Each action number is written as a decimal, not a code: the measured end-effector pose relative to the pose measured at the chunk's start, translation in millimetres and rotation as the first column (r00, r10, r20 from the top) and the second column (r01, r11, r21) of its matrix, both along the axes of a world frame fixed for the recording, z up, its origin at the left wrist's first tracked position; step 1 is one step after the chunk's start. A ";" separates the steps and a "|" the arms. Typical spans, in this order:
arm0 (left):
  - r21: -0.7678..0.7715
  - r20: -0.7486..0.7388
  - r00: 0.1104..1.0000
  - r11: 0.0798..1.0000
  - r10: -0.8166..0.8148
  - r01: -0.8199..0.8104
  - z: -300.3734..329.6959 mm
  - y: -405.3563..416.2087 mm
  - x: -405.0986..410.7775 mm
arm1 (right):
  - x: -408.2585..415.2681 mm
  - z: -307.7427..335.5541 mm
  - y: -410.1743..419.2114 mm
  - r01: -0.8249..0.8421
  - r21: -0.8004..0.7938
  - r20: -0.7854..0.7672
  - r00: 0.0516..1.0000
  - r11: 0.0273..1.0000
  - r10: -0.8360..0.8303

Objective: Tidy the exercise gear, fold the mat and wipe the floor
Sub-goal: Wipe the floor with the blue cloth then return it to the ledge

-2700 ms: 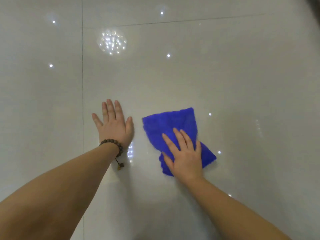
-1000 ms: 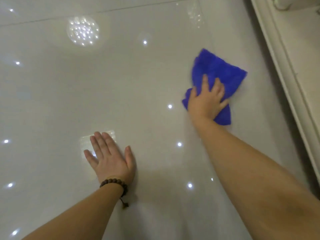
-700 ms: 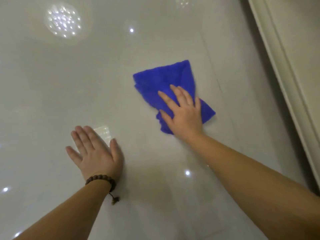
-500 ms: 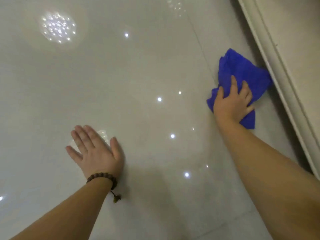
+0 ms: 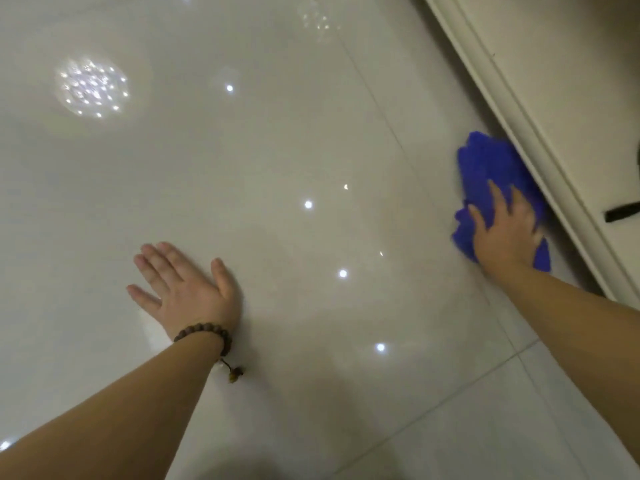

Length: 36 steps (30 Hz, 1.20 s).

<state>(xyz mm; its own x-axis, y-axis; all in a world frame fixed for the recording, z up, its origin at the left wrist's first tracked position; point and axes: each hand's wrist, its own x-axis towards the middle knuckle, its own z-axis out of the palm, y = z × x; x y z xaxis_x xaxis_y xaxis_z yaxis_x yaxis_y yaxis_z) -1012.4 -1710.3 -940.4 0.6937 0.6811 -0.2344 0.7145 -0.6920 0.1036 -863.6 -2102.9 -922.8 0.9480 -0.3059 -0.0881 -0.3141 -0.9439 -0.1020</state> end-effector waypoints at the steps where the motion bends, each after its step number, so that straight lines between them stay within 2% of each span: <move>1: 0.001 0.003 1.000 1.000 0.000 0.000 0.0 -0.4 -0.1 | -3.5 1.8 1.2 0.156 0.023 -0.018 0.988 0.987 -0.156; 2: -0.002 0.003 1.000 1.000 0.000 0.000 0.3 -0.5 -0.5 | -7.4 0.8 17.9 0.273 0.036 -0.022 0.962 0.961 -0.273; 3: -0.003 0.000 1.000 1.000 -0.004 0.004 0.2 0.1 -0.8 | -14.3 -1.7 46.7 0.307 0.048 -0.012 0.952 0.950 -0.307; 4: -0.003 -0.006 1.000 1.000 -0.008 0.008 0.3 0.5 -1.3 | -25.1 -5.3 81.5 0.235 0.049 0.018 0.972 0.971 -0.236; 6: -0.005 -0.008 1.000 1.000 -0.012 0.012 0.3 0.7 -1.5 | -57.2 -13.2 158.2 -0.136 0.020 0.120 0.984 0.990 0.133; 7: -0.002 -0.005 1.000 1.000 -0.014 0.014 -0.3 0.7 -2.3 | -79.2 -14.0 191.0 -0.407 -0.017 0.104 0.908 0.913 0.406; 8: 0.004 0.003 1.000 1.000 -0.016 0.016 -1.7 1.5 -1.9 | -98.7 -13.5 209.6 -0.640 -0.003 0.055 0.767 0.768 0.640; 9: 0.006 0.009 1.000 1.000 -0.016 0.016 -2.6 2.1 -1.5 | -109.0 -12.4 209.5 -0.791 0.026 0.017 0.611 0.611 0.791; 10: 0.000 0.011 1.000 1.000 -0.012 0.012 -2.5 2.2 -2.0 | -105.5 -9.5 192.0 -0.858 0.050 0.025 0.512 0.510 0.859; 11: -0.004 0.011 1.000 1.000 -0.014 0.014 -2.5 2.1 -2.5 | -98.1 -9.0 161.3 -0.847 0.026 0.052 0.532 0.531 0.845; 12: -0.005 0.005 1.000 1.000 -0.018 0.018 -2.5 2.1 -2.8 | -92.7 -11.0 122.2 -0.761 0.000 0.040 0.648 0.649 0.760; 14: -0.008 -0.011 1.000 1.000 -0.025 0.025 -0.8 2.4 -3.0 | -82.9 -8.6 31.6 -0.455 -0.066 0.011 0.890 0.888 0.457; 15: -0.007 -0.019 0.999 1.000 -0.029 0.029 -1.2 3.0 -3.4 | -82.9 -2.9 -8.8 -0.292 -0.064 -0.025 0.956 0.954 0.291; 16: -0.003 -0.024 0.999 0.999 -0.033 0.033 -2.2 3.7 -3.1 | -84.4 4.2 -33.1 -0.141 -0.029 -0.050 0.989 0.990 0.139; 18: -0.012 -0.037 0.999 0.999 -0.032 0.031 -3.2 6.0 -2.8 | -90.2 8.0 -31.5 0.099 0.002 -0.082 0.992 0.995 -0.099; 19: -0.024 -0.044 0.999 0.999 -0.030 0.029 -2.3 7.4 -2.6 | -95.6 6.2 -10.8 0.155 0.008 -0.074 0.985 0.988 -0.154; 20: -0.041 -0.048 0.998 0.999 -0.035 0.033 -1.4 9.5 -2.8 | -104.7 2.2 16.0 0.128 0.000 -0.045 0.991 0.992 -0.128; 22: -0.086 -0.027 0.998 0.995 -0.057 0.054 1.0 13.8 -4.8 | -132.0 -6.5 85.6 -0.125 -0.013 0.054 0.991 0.992 0.126; 23: -0.105 0.000 0.997 0.992 -0.075 0.075 1.8 15.6 -8.2 | -151.2 -8.6 120.9 -0.308 -0.013 0.069 0.949 0.951 0.308; 24: -0.118 0.031 0.995 0.988 -0.096 0.099 2.7 16.8 -13.9 | -171.8 -7.7 149.0 -0.507 -0.009 0.057 0.860 0.862 0.506; 25: -0.124 0.057 0.992 0.985 -0.113 0.119 3.5 16.9 -23.1 | -190.2 -5.2 164.7 -0.685 0.009 0.030 0.729 0.729 0.684; 26: -0.124 0.070 0.991 0.984 -0.118 0.126 5.2 16.3 -35.7 | -200.3 -3.4 165.9 -0.807 0.016 -0.010 0.590 0.590 0.808; 27: -0.118 0.066 0.992 0.986 -0.112 0.119 8.0 15.8 -52.5 | -199.5 -1.6 153.2 -0.866 0.021 -0.024 0.499 0.499 0.866; 28: -0.110 0.045 0.994 0.989 -0.096 0.100 11.2 16.0 -72.9 | -195.1 -5.7 128.0 -0.856 0.012 -0.004 0.518 0.518 0.856; 29: -0.099 0.016 0.997 0.992 -0.074 0.075 14.2 17.4 -96.0 | -191.1 -10.0 98.3 -0.770 0.006 0.005 0.638 0.637 0.770; 31: -0.059 -0.048 0.998 0.998 -0.034 0.032 17.6 24.9 -138.4 | -181.2 -8.2 36.3 -0.412 -0.024 0.014 0.911 0.911 0.413; 32: -0.039 -0.082 0.996 0.999 -0.019 0.016 16.4 29.3 -153.9 | -178.7 -4.6 15.4 -0.212 -0.009 0.000 0.977 0.977 0.212; 34: -0.013 -0.124 0.992 1.000 -0.014 0.013 8.8 35.4 -169.3 | -176.2 0.1 13.9 0.097 0.014 -0.045 0.994 0.995 -0.096; 35: -0.001 -0.128 0.992 1.000 -0.023 0.024 5.0 36.9 -170.5 | -176.2 2.2 32.6 0.184 0.020 -0.054 0.982 0.983 -0.182; 36: 0.004 -0.128 0.991 1.000 -0.029 0.030 3.5 37.1 -170.0 | -179.1 3.4 57.5 0.193 0.036 -0.064 0.980 0.981 -0.190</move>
